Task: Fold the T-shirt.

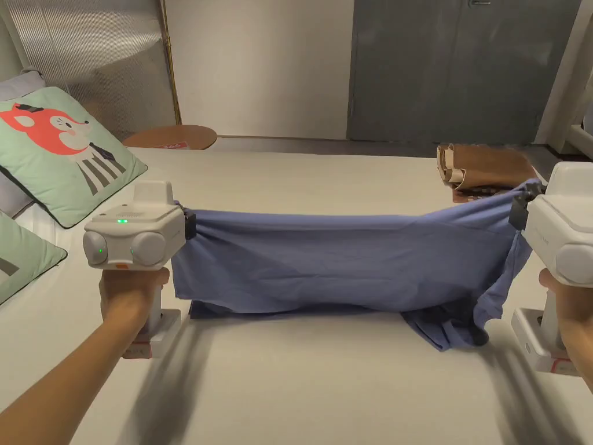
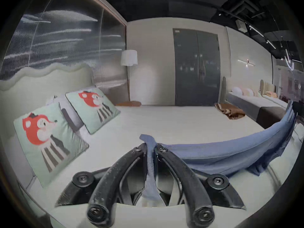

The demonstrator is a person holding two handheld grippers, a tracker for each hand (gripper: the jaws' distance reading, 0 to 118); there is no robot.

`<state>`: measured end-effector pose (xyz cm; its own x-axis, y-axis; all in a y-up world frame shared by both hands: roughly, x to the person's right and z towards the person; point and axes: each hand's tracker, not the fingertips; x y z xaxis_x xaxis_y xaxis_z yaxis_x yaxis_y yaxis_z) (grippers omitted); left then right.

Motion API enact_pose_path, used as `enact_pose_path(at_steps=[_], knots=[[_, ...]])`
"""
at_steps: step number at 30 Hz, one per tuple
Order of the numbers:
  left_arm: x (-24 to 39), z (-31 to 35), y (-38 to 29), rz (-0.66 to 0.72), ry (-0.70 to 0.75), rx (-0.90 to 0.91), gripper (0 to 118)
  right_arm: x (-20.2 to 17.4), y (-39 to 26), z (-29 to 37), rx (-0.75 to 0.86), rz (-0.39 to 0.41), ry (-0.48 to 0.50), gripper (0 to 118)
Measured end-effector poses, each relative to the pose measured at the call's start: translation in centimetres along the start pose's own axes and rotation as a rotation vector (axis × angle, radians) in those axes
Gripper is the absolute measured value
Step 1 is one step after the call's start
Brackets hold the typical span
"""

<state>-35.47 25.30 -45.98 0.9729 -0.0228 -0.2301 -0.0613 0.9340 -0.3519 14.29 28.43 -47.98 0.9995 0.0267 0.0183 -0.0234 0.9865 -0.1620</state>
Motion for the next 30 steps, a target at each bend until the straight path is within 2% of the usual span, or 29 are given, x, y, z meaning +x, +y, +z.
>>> enact_pose_path(at_steps=[10, 21, 30], knots=[[-2.3, 7.9, -10.4, -0.010, -0.020, -0.155, 2, 2.2, -10.0, 9.2, -0.179, -0.080, 0.062, 2], [-6.5, 17.0, -19.4, -0.005, -0.046, -0.269, 2, 4.6, -16.7, 23.9, -0.287, -0.170, 0.120, 2], [-8.7, 22.2, -24.7, -0.015, -0.051, -0.379, 2, 5.4, -21.0, 31.2, -0.423, -0.170, 0.130, 2]])
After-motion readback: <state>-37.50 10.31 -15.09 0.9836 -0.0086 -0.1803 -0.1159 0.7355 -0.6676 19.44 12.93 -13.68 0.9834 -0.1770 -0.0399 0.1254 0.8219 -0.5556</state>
